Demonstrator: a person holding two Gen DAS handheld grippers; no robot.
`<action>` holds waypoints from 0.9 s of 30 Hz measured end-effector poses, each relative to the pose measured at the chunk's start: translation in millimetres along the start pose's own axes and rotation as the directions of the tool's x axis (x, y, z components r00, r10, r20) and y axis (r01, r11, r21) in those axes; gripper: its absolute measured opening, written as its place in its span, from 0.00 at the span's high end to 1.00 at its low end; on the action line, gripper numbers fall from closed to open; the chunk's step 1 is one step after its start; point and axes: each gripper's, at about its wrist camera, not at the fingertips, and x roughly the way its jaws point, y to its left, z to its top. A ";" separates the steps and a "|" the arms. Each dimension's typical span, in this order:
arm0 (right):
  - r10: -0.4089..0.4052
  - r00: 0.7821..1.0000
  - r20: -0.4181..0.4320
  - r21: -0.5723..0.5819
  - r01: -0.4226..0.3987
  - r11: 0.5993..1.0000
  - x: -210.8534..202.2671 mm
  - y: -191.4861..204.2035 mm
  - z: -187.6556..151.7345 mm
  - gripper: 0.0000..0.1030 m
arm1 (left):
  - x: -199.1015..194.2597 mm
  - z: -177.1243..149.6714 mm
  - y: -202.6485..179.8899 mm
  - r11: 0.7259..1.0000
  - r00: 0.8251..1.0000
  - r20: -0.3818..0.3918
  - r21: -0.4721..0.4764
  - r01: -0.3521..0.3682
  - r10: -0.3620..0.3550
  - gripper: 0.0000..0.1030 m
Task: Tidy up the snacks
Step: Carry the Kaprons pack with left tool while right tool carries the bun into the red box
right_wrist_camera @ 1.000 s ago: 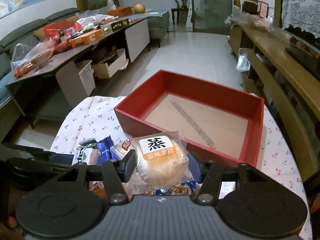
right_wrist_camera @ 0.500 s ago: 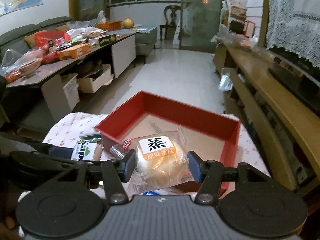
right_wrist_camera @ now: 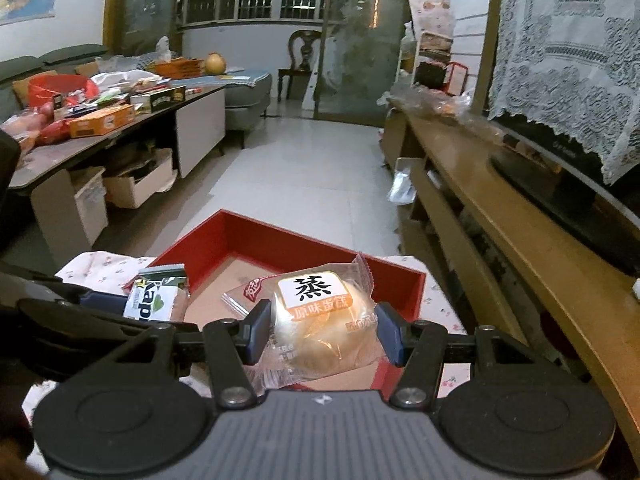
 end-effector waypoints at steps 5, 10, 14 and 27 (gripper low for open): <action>-0.018 1.000 -0.004 0.004 0.018 1.000 11.3 -3.4 3.7 0.30 | 8.3 5.1 -5.0 1.000 1.000 0.003 0.013 -0.013 0.013 0.37; -0.037 0.999 0.001 -0.002 0.037 0.999 22.0 -4.7 5.1 0.30 | 17.3 11.1 -6.7 1.000 1.000 0.001 0.016 -0.023 0.023 0.37; -0.050 0.999 -0.003 -0.001 0.050 0.999 30.6 -7.4 5.3 0.30 | 24.0 13.5 -9.4 0.999 1.000 -0.001 0.021 -0.030 0.030 0.37; -0.079 0.997 -0.016 -0.011 0.079 0.997 56.7 -9.7 3.6 0.30 | 47.7 21.2 -17.1 0.997 0.998 -0.012 0.042 -0.065 0.066 0.38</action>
